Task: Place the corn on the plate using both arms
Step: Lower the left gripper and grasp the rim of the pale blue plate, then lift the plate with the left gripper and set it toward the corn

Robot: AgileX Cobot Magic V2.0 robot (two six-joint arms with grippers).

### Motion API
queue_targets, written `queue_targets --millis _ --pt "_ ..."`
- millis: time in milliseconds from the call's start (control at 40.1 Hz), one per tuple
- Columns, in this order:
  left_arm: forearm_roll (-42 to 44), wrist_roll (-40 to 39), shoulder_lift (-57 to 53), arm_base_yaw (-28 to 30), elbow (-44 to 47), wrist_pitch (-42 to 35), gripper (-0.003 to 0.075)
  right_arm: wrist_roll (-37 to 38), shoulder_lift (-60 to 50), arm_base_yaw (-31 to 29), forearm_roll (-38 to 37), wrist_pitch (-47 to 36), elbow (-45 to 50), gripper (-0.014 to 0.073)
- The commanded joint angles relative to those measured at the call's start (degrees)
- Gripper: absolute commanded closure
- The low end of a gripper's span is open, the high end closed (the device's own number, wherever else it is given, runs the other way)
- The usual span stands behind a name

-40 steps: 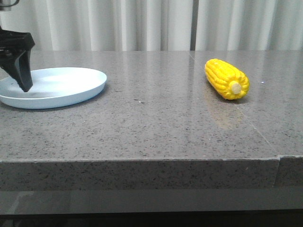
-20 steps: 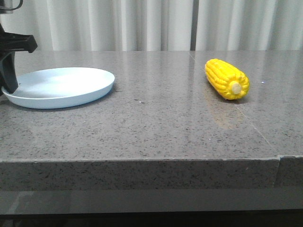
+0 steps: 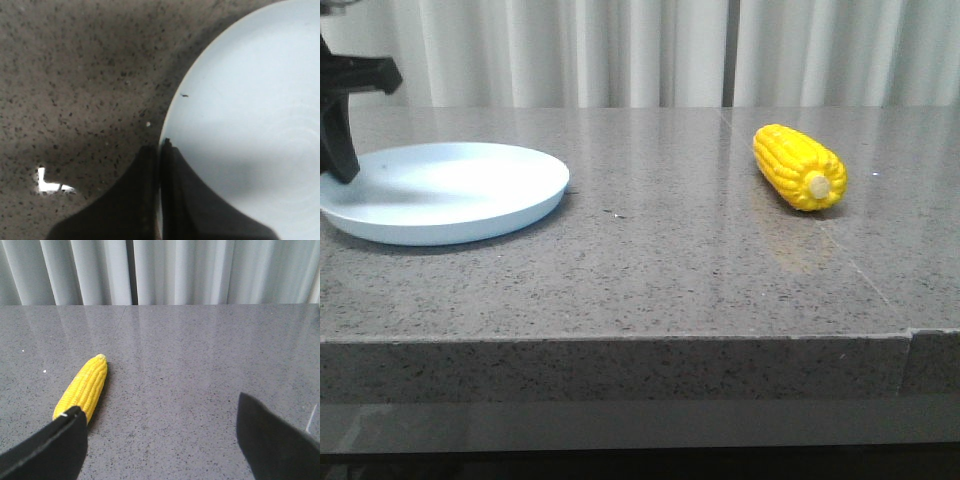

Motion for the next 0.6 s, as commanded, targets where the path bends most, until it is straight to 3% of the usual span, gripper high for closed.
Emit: queue_targets --millis 0,199,573 --pt "-2.1 -0.5 -5.1 -0.3 -3.8 -2.7 0.0741 -0.5 0.8 -0.5 -0.9 -4.4 -2.0 -0.0038" --pt "-7.9 0.3 -6.1 -1.0 -9.9 1.0 0.0741 -0.5 0.8 -0.5 -0.9 -4.4 -2.0 -0.0038" --pt "-11.0 0.3 -0.3 -9.0 -12.1 -1.8 0.0741 -0.5 0.8 -0.5 -0.9 -4.4 -2.0 -0.0038"
